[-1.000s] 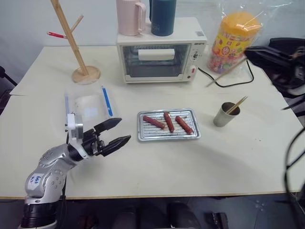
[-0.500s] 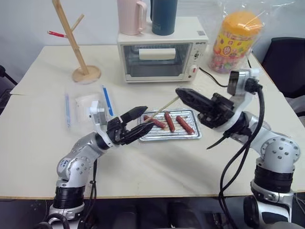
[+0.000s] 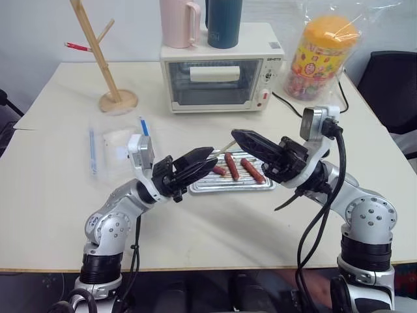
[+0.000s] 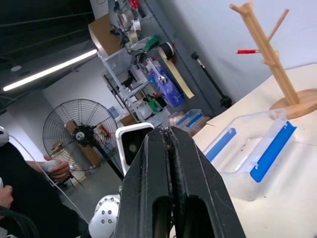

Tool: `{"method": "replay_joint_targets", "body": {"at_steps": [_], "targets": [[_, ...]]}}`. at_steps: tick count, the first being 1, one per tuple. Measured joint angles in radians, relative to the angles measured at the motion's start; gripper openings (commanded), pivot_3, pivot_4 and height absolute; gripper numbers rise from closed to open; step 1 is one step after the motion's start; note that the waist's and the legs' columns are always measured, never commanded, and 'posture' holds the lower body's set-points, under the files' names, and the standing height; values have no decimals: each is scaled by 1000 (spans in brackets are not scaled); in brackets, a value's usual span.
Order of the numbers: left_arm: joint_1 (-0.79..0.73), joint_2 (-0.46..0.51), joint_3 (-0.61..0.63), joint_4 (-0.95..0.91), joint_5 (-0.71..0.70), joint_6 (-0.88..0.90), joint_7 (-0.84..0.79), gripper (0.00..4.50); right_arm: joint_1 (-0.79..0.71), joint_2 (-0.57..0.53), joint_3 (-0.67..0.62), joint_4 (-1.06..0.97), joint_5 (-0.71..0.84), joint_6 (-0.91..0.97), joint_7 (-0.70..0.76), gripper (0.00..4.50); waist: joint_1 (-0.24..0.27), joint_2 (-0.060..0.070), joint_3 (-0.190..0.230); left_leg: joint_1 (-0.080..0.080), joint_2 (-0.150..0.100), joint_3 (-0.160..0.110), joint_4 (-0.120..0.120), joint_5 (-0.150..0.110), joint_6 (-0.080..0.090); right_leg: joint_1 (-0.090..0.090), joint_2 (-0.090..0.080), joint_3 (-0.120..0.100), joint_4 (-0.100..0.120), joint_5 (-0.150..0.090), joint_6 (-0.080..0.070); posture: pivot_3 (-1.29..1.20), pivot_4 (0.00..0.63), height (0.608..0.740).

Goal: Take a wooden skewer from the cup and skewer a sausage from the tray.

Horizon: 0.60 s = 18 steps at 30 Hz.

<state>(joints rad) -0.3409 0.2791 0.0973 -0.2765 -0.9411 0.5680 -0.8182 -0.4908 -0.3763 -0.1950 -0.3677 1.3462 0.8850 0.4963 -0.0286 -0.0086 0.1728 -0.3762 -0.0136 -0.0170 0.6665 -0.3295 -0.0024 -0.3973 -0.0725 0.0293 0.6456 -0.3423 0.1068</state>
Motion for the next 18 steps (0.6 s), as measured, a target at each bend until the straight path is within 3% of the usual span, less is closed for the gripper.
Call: {"method": "replay_joint_targets", "body": {"at_steps": [5, 9, 12, 15, 18], "targets": [[5, -4, 1, -19, -13, 6, 14, 59, 5, 0, 4, -3, -1, -21, -9, 0, 1, 0, 0, 0, 0, 0, 0, 0, 0, 0, 0, 0, 0, 0, 0, 0, 150, 740], [5, -4, 2, -26, -20, 13, 20, 23, 7, 1, 7, -4, 1, -34, -11, 0, 1, 0, 0, 0, 0, 0, 0, 0, 0, 0, 0, 0, -1, 0, 0, 0, 150, 740], [2, -4, 4, -25, -27, 14, 35, 0, 8, 1, 7, -4, 15, -35, -33, 526, 1, 0, 0, 0, 0, 0, 0, 0, 0, 0, 0, 0, -1, 0, 0, 0, 150, 740], [-4, 18, 33, -21, -22, 9, 54, 0, 25, -9, -4, -5, 23, -36, -43, 1416, 1, 0, 0, 0, 0, 0, 0, 0, 0, 0, 0, 0, -1, 0, 0, 0, 150, 740], [41, 140, 68, -14, 53, -30, 15, 0, 114, -137, -12, -38, -76, -59, 15, 2185, 2, 0, 0, 0, 0, 0, -2, 0, 0, 0, 0, 0, -3, 0, 0, 0, 150, 740]]}}
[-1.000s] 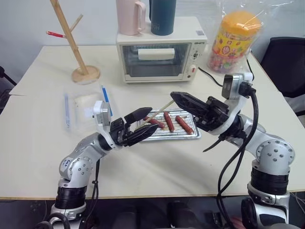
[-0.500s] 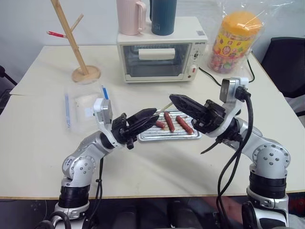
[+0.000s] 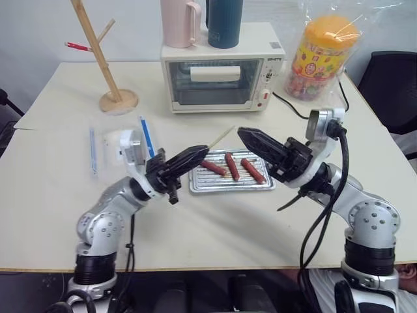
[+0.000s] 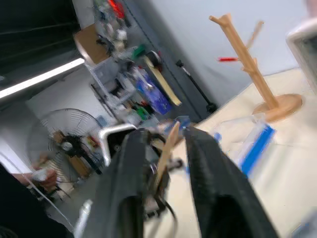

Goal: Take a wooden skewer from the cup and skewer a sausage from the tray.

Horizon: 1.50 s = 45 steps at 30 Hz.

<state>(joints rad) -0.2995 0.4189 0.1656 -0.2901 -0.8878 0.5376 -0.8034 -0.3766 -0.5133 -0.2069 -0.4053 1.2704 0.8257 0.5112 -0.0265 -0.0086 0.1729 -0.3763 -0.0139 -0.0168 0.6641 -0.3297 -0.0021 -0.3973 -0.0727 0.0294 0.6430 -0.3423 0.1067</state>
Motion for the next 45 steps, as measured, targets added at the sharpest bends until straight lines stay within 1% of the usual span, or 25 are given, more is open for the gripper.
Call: {"method": "replay_joint_targets", "body": {"at_steps": [1, 2, 3, 4, 6, 8, 9, 12, 14, 16, 18, 20, 21, 23, 24, 26, 30, 33, 36, 39, 41, 43, 45], "targets": [[23, 32, 13, 9, 23, -17, -16, 0, 31, -37, -1, -8, -40, -10, 27, 2368, 0, 0, 0, 0, 0, 0, 0, 0, 0, 0, 0, 0, 0, 0, 0, 0, 150, 740], [60, 70, 32, 32, 52, -38, -40, 0, 83, -85, -3, -22, -105, -35, 71, 2708, -1, 0, 0, 0, 0, 0, -1, 0, 0, 0, 0, 0, -2, 0, 0, 0, 150, 740], [89, 91, 43, 43, 71, -53, -55, 0, 120, -110, -1, -29, -149, -60, 104, 2941, -1, 0, 0, 0, 0, 0, -1, 0, 1, 0, 0, 0, -3, 0, 0, 0, 150, 740], [133, 120, 60, 62, 96, -78, -80, 0, 178, -152, 3, -41, -228, -110, 161, 3230, 0, 0, 0, 0, 0, 1, -2, 0, 1, 0, 0, 0, -7, 0, 0, 0, 150, 740], [200, 153, 100, 85, 120, -104, -98, 0, 265, -213, 7, -42, -344, -185, 240, 3677, 1, 0, 0, 0, 0, 0, -2, -1, 1, 0, 0, 0, -7, 0, 0, 0, 150, 740], [268, 182, 148, 102, 139, -126, -112, 0, 368, -296, 35, -31, -511, -305, 335, 4295, 2, -1, 0, 2, 0, 0, -2, -1, 1, 2, -1, 0, -8, 0, 0, 0, 150, 740], [297, 191, 165, 102, 145, -134, -118, 0, 407, -323, 49, -19, -576, -356, 371, 4439, 2, -1, 0, 2, 0, 0, -2, -1, 2, 3, -1, 0, -8, 0, 0, 0, 150, 740], [412, 210, 218, 103, 153, -150, -139, 0, 509, -372, 51, 35, -695, -428, 428, 4439, 2, -1, 1, 4, 0, 0, -2, -1, 2, 5, -2, 1, -9, 0, 0, 0, 150, 740], [481, 210, 242, 111, 162, -161, -152, 0, 550, -377, 41, 74, -740, -456, 442, 4439, 0, -1, 1, 5, 0, 0, -3, -2, 3, 5, -2, 1, -9, 0, -1, 0, 150, 740], [510, 210, 258, 111, 167, -173, -153, 0, 556, -377, 35, 87, -756, -467, 444, 4439, 1, -1, 1, 5, 0, 0, -3, -2, 4, 5, -2, 1, -8, 0, -1, 0, 150, 740], [526, 207, 277, 112, 168, -185, -153, 0, 546, -373, 15, 83, -733, -432, 431, 4439, 1, -1, 1, 5, 0, 0, -3, -3, 6, 5, -3, 1, -8, 0, -1, 0, 150, 740], [531, 202, 291, 114, 168, -192, -150, 0, 495, -366, -3, 74, -687, -360, 398, 4439, 0, -1, 1, 5, 0, 0, -3, -3, 6, 5, -3, 1, -8, 0, -1, 0, 150, 740], [531, 200, 295, 115, 169, -193, -149, 0, 445, -366, 3, 67, -671, -315, 380, 4439, -2, 0, 1, 5, 0, 0, -3, -3, 6, 5, -3, 1, -8, 0, -1, 0, 150, 740], [515, 191, 290, 121, 172, -198, -146, 0, 279, -367, 36, 44, -661, -202, 318, 4439, -7, 1, 2, 6, 0, 0, -3, -3, 5, 4, -3, 1, -8, 0, -1, 0, 150, 740], [502, 188, 284, 125, 175, -200, -145, 0, 175, -376, 80, 31, -670, -128, 280, 4439, -8, 2, 2, 6, 0, 0, -4, -3, 5, 3, -3, 1, -7, 0, -1, 0, 150, 740], [482, 185, 279, 130, 182, -205, -142, 0, 49, -374, 156, 13, -695, -21, 224, 4439, 0, 0, 1, 5, 0, -2, -8, -1, 1, 2, -3, -1, -8, -1, -3, 0, 150, 740], [450, 173, 255, 144, 188, -206, -126, 0, -129, -231, 271, 64, -715, 134, 112, 4439, 3, 0, 1, 0, 0, -1, -9, 1, -2, -3, -3, -1, -9, -1, -3, 0, 150, 740], [437, 169, 244, 141, 189, -207, -118, 0, -211, -173, 325, 135, -758, 188, 54, 4439, 0, 0, 1, -2, -2, 0, -7, 0, 0, -6, -5, -1, -6, -1, -2, 0, 150, 740], [428, 160, 229, 130, 189, -207, -107, 0, -272, -136, 378, 222, -831, 203, 13, 4439, -2, 0, 1, -3, -3, 0, -5, -1, 1, -7, -5, -1, -6, -1, -2, 0, 150, 740], [432, 149, 218, 108, 189, -206, -99, 0, -287, -119, 411, 270, -874, 202, 7, 4439, -1, 0, 1, -4, -3, 0, -5, 0, 1, -9, -5, -1, -4, -1, -2, 0, 150, 740], [433, 149, 219, 103, 189, -206, -93, 0, -291, -119, 430, 290, -890, 201, 17, 4439, -2, 0, 1, -10, -3, 0, -1, 0, 0, -14, -5, -1, 1, -1, -2, 0, 150, 740], [436, 148, 218, 102, 189, -206, -88, 0, -292, -119, 442, 297, -906, 195, 34, 4439, -2, 0, 1, -12, -3, 0, 1, 1, 0, -16, -5, -1, 1, -1, -2, 0, 150, 740], [439, 148, 218, 100, 188, -206, -85, 0, -293, -119, 447, 300, -923, 176, 50, 4061, -4, 0, 1, -11, -3, 1, 1, 2, 0, -15, -5, -1, 1, -1, -1, 0, 150, 740]]}}
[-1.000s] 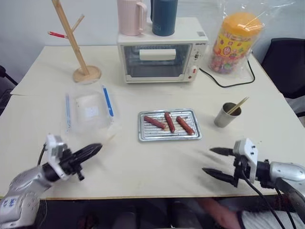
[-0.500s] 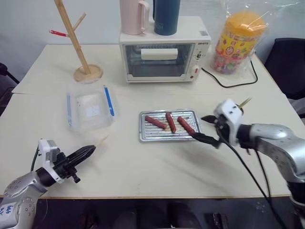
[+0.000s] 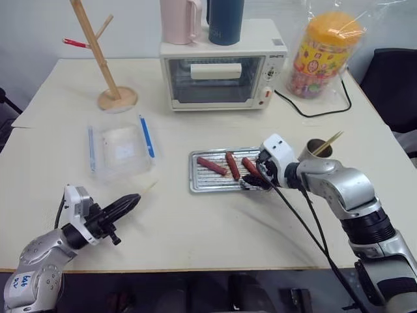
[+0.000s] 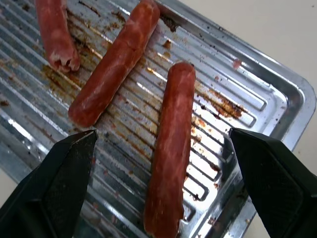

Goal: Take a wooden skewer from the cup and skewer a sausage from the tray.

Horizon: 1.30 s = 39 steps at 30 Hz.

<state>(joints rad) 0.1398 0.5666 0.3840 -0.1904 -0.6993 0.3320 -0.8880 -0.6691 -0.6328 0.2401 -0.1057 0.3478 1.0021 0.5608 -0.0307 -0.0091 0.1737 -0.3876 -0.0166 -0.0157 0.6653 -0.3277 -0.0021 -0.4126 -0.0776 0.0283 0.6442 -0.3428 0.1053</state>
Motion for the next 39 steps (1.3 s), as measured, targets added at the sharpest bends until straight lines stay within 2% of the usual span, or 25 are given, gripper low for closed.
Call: {"method": "replay_joint_targets", "body": {"at_steps": [1, 5, 18, 21, 23, 34, 36, 39], "targets": [[2, -1, 0, -2, 0, 0, 1, 0, 0, 0, 4, 3, -10, -6, 6, 3908, 0, 0, 0, 0, 0, 0, 0, 0, 0, 0, 0, 0, 1, 0, 0, 0, 150, 740], [7, -4, -1, -7, -1, 0, 2, 0, 0, 1, 29, 30, -47, -47, 27, 2816, 1, 0, 0, 0, 0, 0, 0, 1, 0, 0, 0, 0, 1, 0, 0, 0, 150, 740], [2, -7, -10, -8, -1, 0, 4, 0, -15, 40, 29, 97, -135, -141, 47, 2816, -1, 0, 0, 1, 0, 0, 0, 1, -1, 0, 0, 0, 1, 0, 0, 0, 150, 740], [2, -9, -10, -12, -1, 0, 4, 0, -15, 46, 28, 101, -141, -149, 53, 2400, -1, 0, 0, 1, 0, 0, 0, 1, -1, 0, 0, 0, 2, 0, 0, 0, 150, 740], [2, -9, -10, -14, -2, 0, 5, 0, -14, 54, 28, 102, -144, -149, 59, 1875, -1, 0, 0, 1, 0, 0, 0, 1, -1, 0, 0, 0, 1, 0, 0, 0, 150, 740], [0, -10, -10, -15, -2, 2, 5, 0, -14, 63, 24, 103, -162, -151, 68, 1875, 0, 0, 0, 1, 0, 0, 0, 1, -1, 0, 0, 0, 2, 0, 0, 0, 150, 740], [-1, -10, -10, -15, -2, 2, 5, 0, -14, 65, 22, 105, -162, -151, 69, 1550, -1, 0, 0, 1, 0, 0, 0, 1, -1, 0, 0, 0, 2, 0, 0, 0, 150, 740], [-4, -10, -10, -15, -2, 2, 5, 0, -14, 67, 21, 110, -163, -151, 74, 1550, 0, 0, 0, 1, 0, 0, 0, 1, -1, 0, 0, 0, 2, 0, 0, 0, 150, 740]]}}
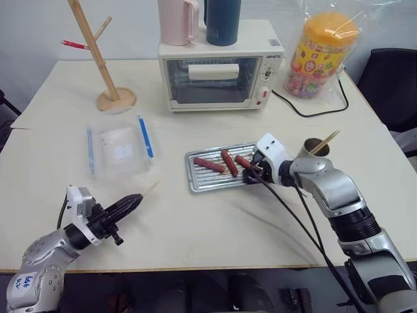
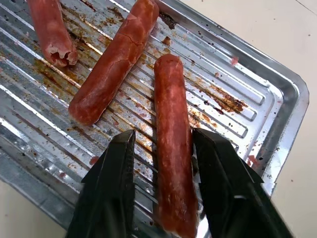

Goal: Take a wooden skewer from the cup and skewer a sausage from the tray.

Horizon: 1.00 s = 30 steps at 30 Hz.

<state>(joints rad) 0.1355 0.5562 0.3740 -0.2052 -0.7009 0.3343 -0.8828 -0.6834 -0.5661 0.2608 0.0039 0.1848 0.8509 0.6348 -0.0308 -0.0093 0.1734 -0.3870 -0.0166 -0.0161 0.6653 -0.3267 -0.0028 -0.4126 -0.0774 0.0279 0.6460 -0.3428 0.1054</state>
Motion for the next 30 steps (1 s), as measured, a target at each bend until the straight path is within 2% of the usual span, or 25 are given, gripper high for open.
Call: {"method": "replay_joint_targets", "body": {"at_steps": [4, 8, 20, 25, 30], "targets": [[0, 0, 0, 0, 0, 1, 0, 0, 0, 0, -4, 2, -2, 0, 1, 1550, 1, 0, 0, 0, 0, 0, 0, 0, 0, 0, 0, 0, 0, 0, 0, 0, 150, 740], [0, 0, 0, 0, 0, 1, 0, 0, 0, 0, -4, 2, -4, 0, 7, 887, 0, 0, 0, 0, 0, 0, 0, 0, 0, 0, 0, 0, 0, 0, 0, 0, 150, 740], [-4, 0, -2, 0, 0, 2, -1, 0, 16, -12, -32, -1, -3, 1, 29, 887, 1, 0, 0, 0, 0, 0, 0, 0, 0, 0, 0, 0, 0, 0, 0, 0, 150, 740], [-8, 10, -12, 0, 1, 2, -27, 0, 17, -100, -77, -51, 41, 1, 127, 887, 2, 0, 0, 0, 0, 0, 0, 0, 0, 0, 0, 0, 0, 0, 0, 0, 150, 740], [-25, 72, -35, -6, 5, 1, -89, 0, 5, -196, -142, -121, 101, 3, 238, 887, 0, 0, 0, 0, 0, 0, 0, 0, 0, 0, 0, 0, 0, 0, 0, 0, 150, 740]]}}
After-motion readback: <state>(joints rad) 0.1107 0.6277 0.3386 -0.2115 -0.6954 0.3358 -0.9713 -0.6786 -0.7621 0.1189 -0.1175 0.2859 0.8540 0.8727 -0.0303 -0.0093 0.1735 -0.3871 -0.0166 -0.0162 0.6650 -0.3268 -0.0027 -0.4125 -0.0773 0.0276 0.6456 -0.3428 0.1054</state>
